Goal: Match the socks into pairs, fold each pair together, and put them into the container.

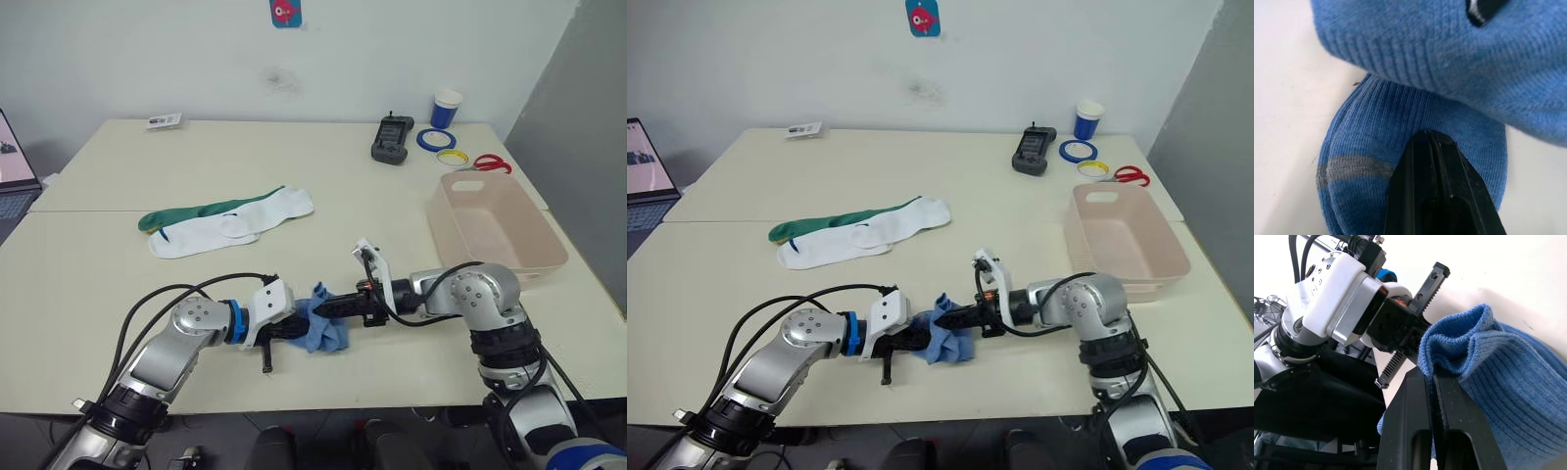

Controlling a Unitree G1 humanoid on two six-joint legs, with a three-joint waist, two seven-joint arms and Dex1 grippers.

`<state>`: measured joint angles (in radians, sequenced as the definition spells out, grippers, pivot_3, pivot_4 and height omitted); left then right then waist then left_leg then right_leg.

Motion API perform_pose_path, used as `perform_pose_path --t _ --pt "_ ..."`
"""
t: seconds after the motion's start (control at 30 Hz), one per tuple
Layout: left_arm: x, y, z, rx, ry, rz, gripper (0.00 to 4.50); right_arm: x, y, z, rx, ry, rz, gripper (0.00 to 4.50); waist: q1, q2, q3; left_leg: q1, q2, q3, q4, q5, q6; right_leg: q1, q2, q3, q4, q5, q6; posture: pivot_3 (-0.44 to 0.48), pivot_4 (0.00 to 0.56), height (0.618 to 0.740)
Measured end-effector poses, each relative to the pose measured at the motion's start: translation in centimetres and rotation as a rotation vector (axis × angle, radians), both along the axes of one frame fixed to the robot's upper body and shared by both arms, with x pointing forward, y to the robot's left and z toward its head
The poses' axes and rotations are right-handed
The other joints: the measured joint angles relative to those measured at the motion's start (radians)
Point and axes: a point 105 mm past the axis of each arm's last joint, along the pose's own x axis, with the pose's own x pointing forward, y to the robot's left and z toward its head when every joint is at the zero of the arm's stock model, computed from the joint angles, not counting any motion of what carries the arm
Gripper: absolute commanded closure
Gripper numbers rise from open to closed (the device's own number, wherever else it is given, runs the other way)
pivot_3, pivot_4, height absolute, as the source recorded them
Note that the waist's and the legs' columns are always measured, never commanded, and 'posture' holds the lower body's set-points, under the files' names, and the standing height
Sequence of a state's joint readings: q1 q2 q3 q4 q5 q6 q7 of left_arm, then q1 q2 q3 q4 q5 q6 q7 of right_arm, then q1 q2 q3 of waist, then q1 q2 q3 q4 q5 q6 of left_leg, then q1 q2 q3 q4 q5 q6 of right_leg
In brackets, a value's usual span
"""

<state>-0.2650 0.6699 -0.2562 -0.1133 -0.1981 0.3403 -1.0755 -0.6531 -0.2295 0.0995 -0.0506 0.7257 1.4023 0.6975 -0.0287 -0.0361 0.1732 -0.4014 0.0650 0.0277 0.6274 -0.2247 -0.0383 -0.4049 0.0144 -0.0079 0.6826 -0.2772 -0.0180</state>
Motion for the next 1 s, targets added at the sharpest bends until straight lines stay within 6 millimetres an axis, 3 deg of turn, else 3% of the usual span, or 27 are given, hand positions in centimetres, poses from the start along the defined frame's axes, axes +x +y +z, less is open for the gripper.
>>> perform_pose_path --t 0.1,0.43,0.47,0.57,0.67,0.83,1.0 --pt "0.0 0.0 0.0 0.000 -0.001 0.001 4.50 0.2 0.1 -0.1 0.007 0.009 -0.018 3.77 0.000 0.000 0.000 0.000 0.000 0.000 0.000 0.000 0.000 0.000 0.000 0.000 0.000 0.000 0.000 0.000 0.150 0.740" --pt "0.1 0.0 0.0 0.000 -0.001 -0.003 4.50 0.6 -0.6 1.2 0.085 0.055 -0.071 0.17 0.000 0.000 0.000 0.000 0.000 0.000 0.000 0.000 0.000 0.000 0.000 0.000 0.000 0.000 0.000 0.000 0.150 0.740" --pt "0.1 0.0 0.0 -0.001 -0.002 -0.003 4.50 0.6 -0.7 1.3 0.085 0.047 -0.072 0.04 0.000 0.000 0.000 0.000 0.000 0.000 0.000 0.000 0.000 0.000 0.000 0.000 0.000 0.000 0.000 0.000 0.150 0.740" --pt "0.2 -0.1 0.1 -0.004 -0.005 -0.009 4.50 0.8 -1.9 2.3 0.074 -0.098 -0.076 0.04 0.000 0.000 0.000 0.000 0.000 0.000 0.000 0.000 0.000 0.000 0.000 0.000 -0.001 0.000 0.000 0.000 0.150 0.740" --pt "0.1 -0.1 0.0 -0.003 -0.005 -0.011 4.50 1.1 -3.8 2.6 0.014 -0.391 -0.073 0.72 0.001 0.000 0.000 0.000 -0.001 0.000 0.000 0.000 0.000 0.000 0.001 0.000 -0.002 0.000 0.000 0.000 0.150 0.740" --pt "0.2 0.2 0.0 0.002 -0.004 -0.008 4.50 0.2 -4.9 0.2 -0.017 -0.669 0.036 2.50 0.000 0.000 0.000 0.000 0.000 0.000 0.000 0.000 0.000 0.000 0.001 0.000 -0.001 0.000 0.000 0.000 0.150 0.740" --pt "0.1 0.2 0.0 0.005 0.000 -0.014 4.50 -0.2 -4.2 -2.0 -0.010 -0.825 0.116 4.32 -0.002 0.000 0.000 0.001 0.000 0.001 0.000 0.000 0.000 0.000 0.001 0.000 0.000 0.000 0.000 0.000 0.150 0.740"
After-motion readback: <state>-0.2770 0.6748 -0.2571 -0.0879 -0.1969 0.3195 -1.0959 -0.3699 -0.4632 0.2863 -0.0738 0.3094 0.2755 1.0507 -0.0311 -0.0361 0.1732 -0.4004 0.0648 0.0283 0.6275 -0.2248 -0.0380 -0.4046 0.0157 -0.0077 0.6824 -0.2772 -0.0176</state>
